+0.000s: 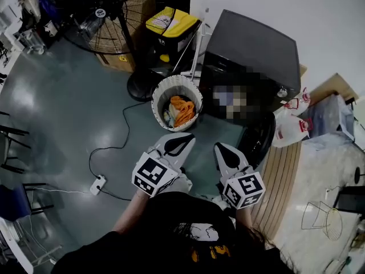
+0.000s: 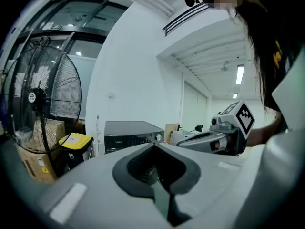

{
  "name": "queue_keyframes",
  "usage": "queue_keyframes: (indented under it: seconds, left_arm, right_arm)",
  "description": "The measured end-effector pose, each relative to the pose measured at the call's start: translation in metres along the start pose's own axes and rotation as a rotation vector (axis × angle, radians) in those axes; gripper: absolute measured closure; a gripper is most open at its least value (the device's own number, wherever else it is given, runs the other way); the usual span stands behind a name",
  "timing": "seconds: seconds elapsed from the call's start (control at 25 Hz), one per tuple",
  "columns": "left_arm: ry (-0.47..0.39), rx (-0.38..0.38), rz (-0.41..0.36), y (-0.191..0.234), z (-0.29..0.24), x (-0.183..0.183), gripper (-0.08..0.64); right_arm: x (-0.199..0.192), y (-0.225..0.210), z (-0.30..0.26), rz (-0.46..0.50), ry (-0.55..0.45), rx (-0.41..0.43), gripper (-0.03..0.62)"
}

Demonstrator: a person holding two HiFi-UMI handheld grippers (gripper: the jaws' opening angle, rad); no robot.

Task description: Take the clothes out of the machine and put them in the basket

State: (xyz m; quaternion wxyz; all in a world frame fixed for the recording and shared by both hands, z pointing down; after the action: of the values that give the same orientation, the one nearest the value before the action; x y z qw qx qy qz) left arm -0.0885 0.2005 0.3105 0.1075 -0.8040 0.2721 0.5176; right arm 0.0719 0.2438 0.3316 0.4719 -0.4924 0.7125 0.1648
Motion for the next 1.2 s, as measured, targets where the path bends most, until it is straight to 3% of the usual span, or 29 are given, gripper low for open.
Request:
queue_keyframes:
  seconds: [0.32,0.68,1.2]
  left_arm:
    - [0.047,-0.095,-0.027,0.036,-0.016,-0.001,0.560]
    - [0.074,-0.142,-0.019,0.055,-0.041,-0.008,0.560]
    - [0.087,-0.114,-0.014,0.091,-0.105,-0.004,0.560]
  right_arm:
    - [0.010,-0.003,-0.030,-0.011,0.016,-0.077,0.578]
    - [0.007,-0.021,-0.043,0.011,0.075,-0.149,0.577]
    - [0.014,-0.121,-0.090,0.040,0.084,-0.199,0.574]
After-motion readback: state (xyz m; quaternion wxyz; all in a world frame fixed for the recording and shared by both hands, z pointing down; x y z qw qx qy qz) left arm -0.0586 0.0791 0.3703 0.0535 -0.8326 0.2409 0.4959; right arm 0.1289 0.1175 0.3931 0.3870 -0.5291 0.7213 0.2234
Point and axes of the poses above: the fingertips, and each gripper's own axes: z backward along the fingers, y to its left, x out of its top, the point moved 7 cm from there along z, backward along the fingers, and after that the axes turned 12 degrees about y, right-handed, at the moved point
